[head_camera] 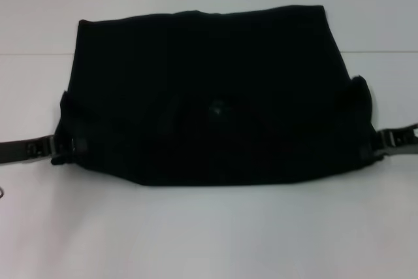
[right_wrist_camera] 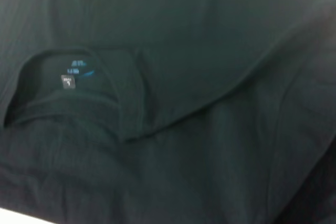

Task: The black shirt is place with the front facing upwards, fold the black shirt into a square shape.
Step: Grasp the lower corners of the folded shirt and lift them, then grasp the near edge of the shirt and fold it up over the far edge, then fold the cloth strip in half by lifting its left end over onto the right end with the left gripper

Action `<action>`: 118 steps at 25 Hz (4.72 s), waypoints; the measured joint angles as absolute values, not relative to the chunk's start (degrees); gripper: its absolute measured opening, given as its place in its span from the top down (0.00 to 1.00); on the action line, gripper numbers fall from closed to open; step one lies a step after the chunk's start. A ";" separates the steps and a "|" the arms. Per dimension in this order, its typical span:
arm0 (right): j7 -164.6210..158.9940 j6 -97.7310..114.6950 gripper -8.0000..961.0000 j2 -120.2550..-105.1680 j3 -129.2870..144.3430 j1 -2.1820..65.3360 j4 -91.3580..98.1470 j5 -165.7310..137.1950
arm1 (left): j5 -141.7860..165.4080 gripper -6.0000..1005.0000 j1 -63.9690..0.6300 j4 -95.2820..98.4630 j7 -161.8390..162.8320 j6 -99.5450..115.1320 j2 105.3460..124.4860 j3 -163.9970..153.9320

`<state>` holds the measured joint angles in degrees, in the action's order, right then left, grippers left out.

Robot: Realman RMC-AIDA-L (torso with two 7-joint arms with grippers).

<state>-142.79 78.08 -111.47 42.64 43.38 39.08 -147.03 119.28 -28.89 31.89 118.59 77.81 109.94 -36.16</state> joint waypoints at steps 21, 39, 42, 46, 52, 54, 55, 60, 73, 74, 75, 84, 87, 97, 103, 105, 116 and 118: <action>-130.44 104.60 0.94 -111.48 40.95 34.25 42.40 -147.80 | 142.51 0.96 -29.46 32.24 123.80 111.64 106.69 -34.83; -123.78 69.42 0.93 -112.48 23.30 39.56 26.51 -117.85 | 125.46 0.96 -35.66 28.51 123.51 73.54 111.34 -11.56; -118.01 60.19 0.93 -116.37 23.29 41.19 25.52 -115.33 | 120.54 0.96 -35.44 28.39 119.57 67.16 113.90 -11.55; -108.63 49.73 0.93 -119.75 23.27 43.14 23.64 -108.76 | 114.14 0.96 -35.54 27.02 113.44 60.59 116.23 -11.63; -96.54 42.14 0.92 -119.93 23.28 46.00 17.70 -99.65 | 108.21 0.96 -36.82 25.00 106.02 53.58 118.22 -12.03; -93.20 40.27 0.92 -120.04 23.33 46.74 16.39 -97.22 | 107.16 0.96 -37.40 24.98 104.25 51.61 119.02 -12.03; -91.41 39.64 0.92 -120.05 23.33 47.07 15.65 -95.96 | 106.51 0.96 -37.77 24.96 103.13 50.68 119.51 -12.05; -85.07 38.59 0.91 -120.17 23.33 48.10 13.73 -90.57 | 103.23 0.96 -39.39 24.96 98.78 48.12 120.81 -12.04; -65.97 33.82 0.90 -120.38 22.77 51.26 8.63 -77.28 | 95.57 0.96 -41.56 20.86 88.76 42.58 121.74 -11.95; -64.10 33.65 0.90 -120.39 22.74 51.56 8.32 -76.43 | 94.98 0.96 -41.59 20.65 88.21 42.33 121.85 -11.92; -62.71 33.56 0.90 -120.40 22.74 51.76 8.11 -75.85 | 94.56 0.96 -41.61 20.55 87.93 42.05 122.00 -11.92; -55.06 34.19 0.85 -120.65 22.46 52.50 6.02 -69.90 | 87.86 0.96 -41.66 19.46 83.98 40.18 123.09 -11.69; -55.28 34.19 0.74 -120.66 22.39 52.52 5.87 -69.78 | 85.16 0.92 -41.41 18.94 81.54 40.28 123.32 -11.66; -55.81 33.80 0.21 -120.45 22.87 52.60 4.87 -69.49 | 83.93 0.64 -40.81 18.11 81.21 41.39 123.41 -11.78; -55.81 31.18 0.22 -120.40 22.93 52.63 4.60 -69.45 | 84.28 0.62 -38.71 16.58 82.75 48.96 123.36 -12.90; -55.87 29.23 0.22 -120.34 22.97 52.69 4.45 -69.48 | 84.42 0.61 -37.65 16.33 83.50 51.58 123.32 -15.00; -56.35 28.89 0.22 -120.30 23.77 50.77 4.15 -69.68 | 84.45 0.58 -31.47 16.38 84.34 60.15 123.19 -19.80; -56.35 33.14 0.22 -120.20 23.88 49.16 4.29 -69.67 | 84.45 0.58 -30.75 16.39 84.44 62.28 122.82 -20.45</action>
